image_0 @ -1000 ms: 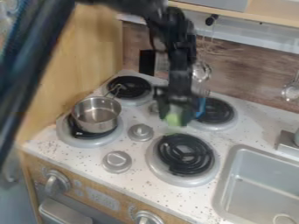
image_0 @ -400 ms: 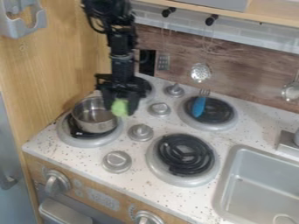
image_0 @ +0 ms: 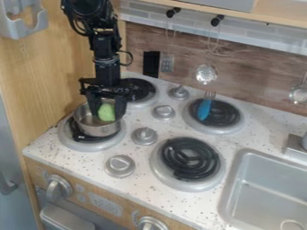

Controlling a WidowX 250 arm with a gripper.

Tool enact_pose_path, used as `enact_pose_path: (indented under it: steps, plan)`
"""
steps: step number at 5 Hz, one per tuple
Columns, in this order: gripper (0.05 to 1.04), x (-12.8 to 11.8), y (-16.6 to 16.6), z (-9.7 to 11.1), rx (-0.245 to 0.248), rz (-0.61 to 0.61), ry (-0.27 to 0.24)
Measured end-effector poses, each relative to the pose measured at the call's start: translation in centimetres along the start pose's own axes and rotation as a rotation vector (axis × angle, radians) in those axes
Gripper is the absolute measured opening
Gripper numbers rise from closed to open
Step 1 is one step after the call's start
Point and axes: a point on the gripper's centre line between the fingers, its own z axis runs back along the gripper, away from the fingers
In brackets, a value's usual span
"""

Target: Took a green object between the burners and put it inside the silver pot on the left lower burner

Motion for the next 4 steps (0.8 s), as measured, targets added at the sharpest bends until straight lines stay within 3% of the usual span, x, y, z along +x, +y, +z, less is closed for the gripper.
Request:
enact_pose_path:
  steps: [1,2,3,4]
  plan:
    - [0.680,0.02,0.23,0.00,0.011,0.003,-0.002]
    - [0.746,0.06,0.24,0.04,0.011,0.009,-0.003]
    - [1.002,-0.18,0.59,0.04,0.034,-0.002,0.012]
    - [1.011,-0.20,0.57,-0.13,0.037,-0.017,0.005]
